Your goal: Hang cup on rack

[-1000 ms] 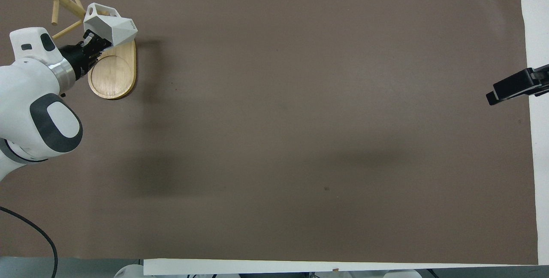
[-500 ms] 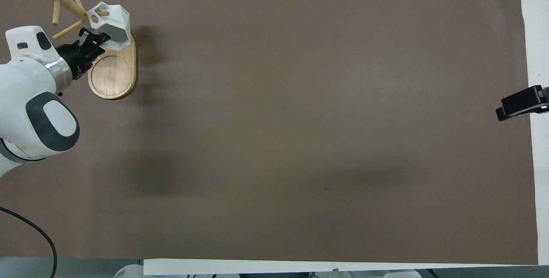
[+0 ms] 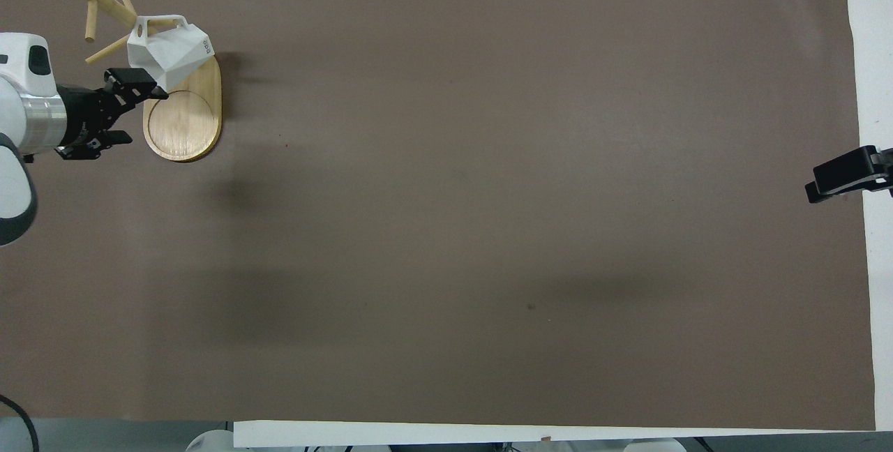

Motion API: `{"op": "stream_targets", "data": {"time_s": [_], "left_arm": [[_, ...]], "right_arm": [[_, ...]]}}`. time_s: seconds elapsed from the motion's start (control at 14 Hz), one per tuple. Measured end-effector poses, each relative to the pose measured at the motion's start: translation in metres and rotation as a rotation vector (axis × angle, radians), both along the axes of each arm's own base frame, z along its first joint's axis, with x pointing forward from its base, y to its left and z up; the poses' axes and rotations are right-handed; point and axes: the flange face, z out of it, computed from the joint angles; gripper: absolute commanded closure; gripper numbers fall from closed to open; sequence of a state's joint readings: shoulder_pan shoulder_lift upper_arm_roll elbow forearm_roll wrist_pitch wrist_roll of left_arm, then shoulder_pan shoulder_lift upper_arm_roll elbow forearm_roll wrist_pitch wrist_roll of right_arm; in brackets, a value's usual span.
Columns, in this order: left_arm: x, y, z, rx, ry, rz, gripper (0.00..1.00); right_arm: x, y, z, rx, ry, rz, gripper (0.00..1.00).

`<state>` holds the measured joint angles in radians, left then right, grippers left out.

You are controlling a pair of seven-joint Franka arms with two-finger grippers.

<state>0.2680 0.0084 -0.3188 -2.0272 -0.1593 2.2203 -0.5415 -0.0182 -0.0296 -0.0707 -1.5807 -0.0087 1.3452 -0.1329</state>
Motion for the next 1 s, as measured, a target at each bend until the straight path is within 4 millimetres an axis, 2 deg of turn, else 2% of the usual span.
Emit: {"op": "stream_targets", "data": {"time_s": [0.36,0.64,0.79,1.0], "left_arm": [[-0.01,0.002,0.077,0.146,0.181,-0.277,0.0],[-0.022,0.007,0.141,0.169,0.256,-0.544,0.0],[-0.021,0.002,0.154,0.166,0.268,-0.636,0.0],[-0.016,-0.014,0.152,0.171,0.27,-0.706,0.01]], "right_arm": [[0.0,0.001,-0.001,0.0,0.002,0.002,0.0],[0.0,0.001,-0.001,0.0,0.002,0.002,0.0],[0.0,0.001,-0.001,0.0,0.003,0.002,0.0],[0.0,0.001,-0.001,0.0,0.003,0.002,0.0]]}}
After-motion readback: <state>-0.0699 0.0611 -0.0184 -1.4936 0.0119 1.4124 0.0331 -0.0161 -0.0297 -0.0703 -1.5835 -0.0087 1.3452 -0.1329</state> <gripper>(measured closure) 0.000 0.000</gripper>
